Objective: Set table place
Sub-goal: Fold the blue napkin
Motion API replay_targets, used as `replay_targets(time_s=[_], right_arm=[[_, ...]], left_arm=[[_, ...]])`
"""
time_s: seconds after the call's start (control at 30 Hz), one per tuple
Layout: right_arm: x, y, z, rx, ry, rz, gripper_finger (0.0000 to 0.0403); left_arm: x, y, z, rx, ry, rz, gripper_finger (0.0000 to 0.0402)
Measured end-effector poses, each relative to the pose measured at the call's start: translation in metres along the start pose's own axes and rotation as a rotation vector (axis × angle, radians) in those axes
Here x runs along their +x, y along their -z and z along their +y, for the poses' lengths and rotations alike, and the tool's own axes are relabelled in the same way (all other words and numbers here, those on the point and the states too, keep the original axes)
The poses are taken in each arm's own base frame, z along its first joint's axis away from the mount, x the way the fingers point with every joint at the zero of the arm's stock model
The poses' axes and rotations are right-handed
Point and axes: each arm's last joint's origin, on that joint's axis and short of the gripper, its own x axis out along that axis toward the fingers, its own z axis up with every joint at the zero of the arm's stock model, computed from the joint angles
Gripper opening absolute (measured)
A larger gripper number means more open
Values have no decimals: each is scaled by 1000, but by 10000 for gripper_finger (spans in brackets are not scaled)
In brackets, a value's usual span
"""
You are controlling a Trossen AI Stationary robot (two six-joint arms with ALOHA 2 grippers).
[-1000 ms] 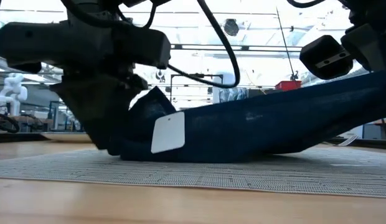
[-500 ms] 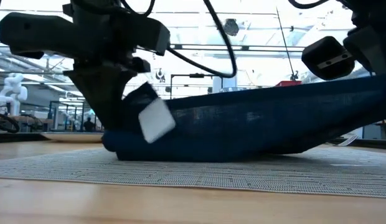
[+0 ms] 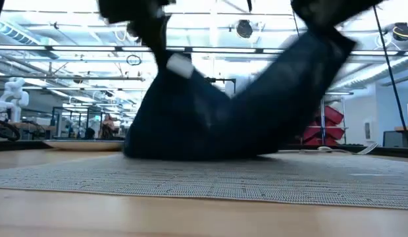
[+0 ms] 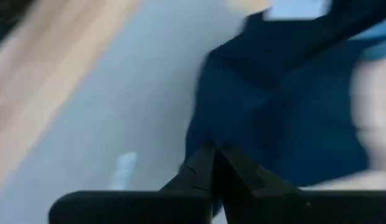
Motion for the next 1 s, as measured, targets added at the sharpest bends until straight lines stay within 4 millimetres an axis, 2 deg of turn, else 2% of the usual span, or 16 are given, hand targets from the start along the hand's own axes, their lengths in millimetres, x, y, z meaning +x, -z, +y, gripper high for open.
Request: replay_targets(time_s=[0.1,0.2,0.33,0.5,0.7,0.83,1.0], right_arm=[[-32,-18,-28,9,160,-44,0],[-60,-32,-46,34,225,-98,0],[-78,-38,-46,23,197,-114,0],[-70,-31,-27,31,30,-48,0],[-46,-12,9,39,-122,31,0],[-24,3,34,62,-222,30,0],[4,25,56,105,-289,-5,0]], left_arm=[[-17,1,32,-144,-122,7,0],[-36,0,54,-309,-121,-68,0],[-61,5,54,-389,-80,-144,0],[-78,11,30,-399,60,-152,0],[-89,28,-17,-435,206,-84,0],[-84,37,-57,-483,273,-75,0],[-69,40,-104,-551,391,-160,0]])
